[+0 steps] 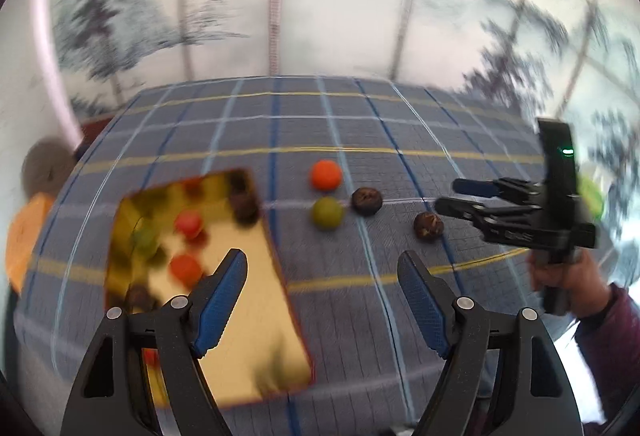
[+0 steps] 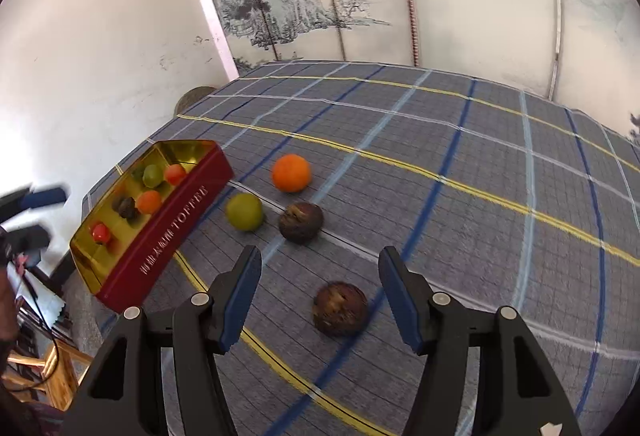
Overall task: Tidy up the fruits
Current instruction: 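Grasp a green fruit with left while right grasps a dark brown fruit, then carry the green fruit over the tin with the left gripper and release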
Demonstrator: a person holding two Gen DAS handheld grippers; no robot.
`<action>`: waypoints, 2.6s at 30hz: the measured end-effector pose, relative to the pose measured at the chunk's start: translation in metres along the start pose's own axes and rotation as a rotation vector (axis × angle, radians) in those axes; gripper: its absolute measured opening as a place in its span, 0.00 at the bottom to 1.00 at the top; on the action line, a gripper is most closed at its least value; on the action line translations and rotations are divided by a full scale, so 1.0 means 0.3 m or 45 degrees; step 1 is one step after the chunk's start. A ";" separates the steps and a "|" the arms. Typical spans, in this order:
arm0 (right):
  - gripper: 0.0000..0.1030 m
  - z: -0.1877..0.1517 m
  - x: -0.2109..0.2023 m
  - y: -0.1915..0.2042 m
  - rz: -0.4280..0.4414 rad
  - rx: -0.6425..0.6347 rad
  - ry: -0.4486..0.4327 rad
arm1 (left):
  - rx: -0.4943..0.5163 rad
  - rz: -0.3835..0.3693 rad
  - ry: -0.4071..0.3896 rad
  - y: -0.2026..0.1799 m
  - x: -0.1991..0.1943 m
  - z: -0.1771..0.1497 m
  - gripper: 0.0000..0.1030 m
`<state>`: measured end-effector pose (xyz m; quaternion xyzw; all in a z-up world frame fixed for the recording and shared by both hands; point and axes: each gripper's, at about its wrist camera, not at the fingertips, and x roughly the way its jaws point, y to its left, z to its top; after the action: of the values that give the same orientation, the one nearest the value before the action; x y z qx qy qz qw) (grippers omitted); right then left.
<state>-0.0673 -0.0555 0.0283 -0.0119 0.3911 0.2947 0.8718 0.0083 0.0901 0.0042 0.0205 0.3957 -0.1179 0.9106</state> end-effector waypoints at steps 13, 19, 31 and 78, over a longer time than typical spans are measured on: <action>0.58 -0.142 -0.067 -0.256 -0.019 0.220 -0.018 | 0.275 -0.123 0.405 -0.004 0.513 0.159 0.25; 0.58 -0.141 -0.059 -0.260 0.008 0.210 -0.017 | 0.251 -0.092 0.397 0.004 0.554 0.196 0.30; 0.59 -0.122 -0.025 -0.171 0.044 0.129 0.010 | 0.257 0.028 0.420 0.012 0.618 0.160 0.42; 0.34 -0.113 0.058 -0.137 -0.113 0.111 0.086 | -0.286 0.296 0.079 0.204 0.022 -0.226 0.36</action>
<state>-0.0596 -0.0890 -0.0157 -0.0013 0.4319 0.2379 0.8700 -0.0218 0.1570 -0.0504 -0.0320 0.4294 0.0339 0.9019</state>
